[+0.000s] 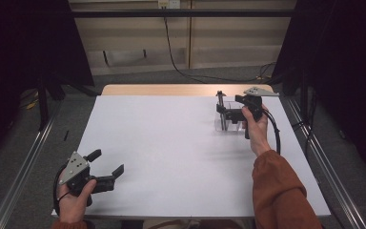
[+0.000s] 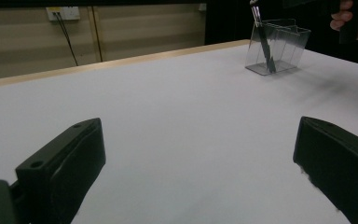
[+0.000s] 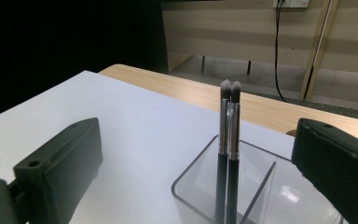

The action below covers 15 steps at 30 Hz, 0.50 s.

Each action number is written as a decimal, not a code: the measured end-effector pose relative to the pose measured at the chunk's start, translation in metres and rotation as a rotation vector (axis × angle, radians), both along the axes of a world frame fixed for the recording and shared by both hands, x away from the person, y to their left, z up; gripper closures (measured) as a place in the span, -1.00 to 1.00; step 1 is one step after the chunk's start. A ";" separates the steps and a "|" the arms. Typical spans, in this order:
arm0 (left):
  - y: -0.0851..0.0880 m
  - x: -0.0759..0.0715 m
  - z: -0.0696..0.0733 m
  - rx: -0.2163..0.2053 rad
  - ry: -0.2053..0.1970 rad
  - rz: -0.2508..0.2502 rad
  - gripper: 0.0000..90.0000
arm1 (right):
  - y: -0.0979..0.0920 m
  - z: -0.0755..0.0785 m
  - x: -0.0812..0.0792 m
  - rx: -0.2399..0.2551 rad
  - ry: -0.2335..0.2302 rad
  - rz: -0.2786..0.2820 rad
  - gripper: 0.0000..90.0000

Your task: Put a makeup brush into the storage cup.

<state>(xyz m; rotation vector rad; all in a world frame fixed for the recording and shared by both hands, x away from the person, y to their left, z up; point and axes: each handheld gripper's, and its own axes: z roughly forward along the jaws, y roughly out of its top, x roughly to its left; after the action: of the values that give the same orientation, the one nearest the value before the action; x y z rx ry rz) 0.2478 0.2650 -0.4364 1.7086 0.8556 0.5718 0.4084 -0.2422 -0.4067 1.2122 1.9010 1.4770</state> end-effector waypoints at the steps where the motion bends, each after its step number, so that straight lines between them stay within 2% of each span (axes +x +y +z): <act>1: 0.000 0.000 0.000 -0.001 0.001 0.001 -0.95 | 0.000 0.000 -0.001 -0.010 0.002 -0.001 -0.97; 9: 0.000 -0.001 0.000 -0.004 -0.001 -0.003 -0.95 | -0.002 0.002 -0.013 -0.054 -0.018 -0.029 -0.95; 15: -0.002 0.001 0.000 -0.001 0.001 -0.008 -0.95 | -0.009 0.000 -0.024 -0.037 -0.018 -0.041 -0.95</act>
<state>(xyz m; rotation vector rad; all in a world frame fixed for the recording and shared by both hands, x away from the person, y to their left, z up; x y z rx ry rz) 0.2484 0.2632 -0.4368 1.7110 0.8491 0.5648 0.3842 -0.2514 -0.4063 1.2105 1.8724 1.4203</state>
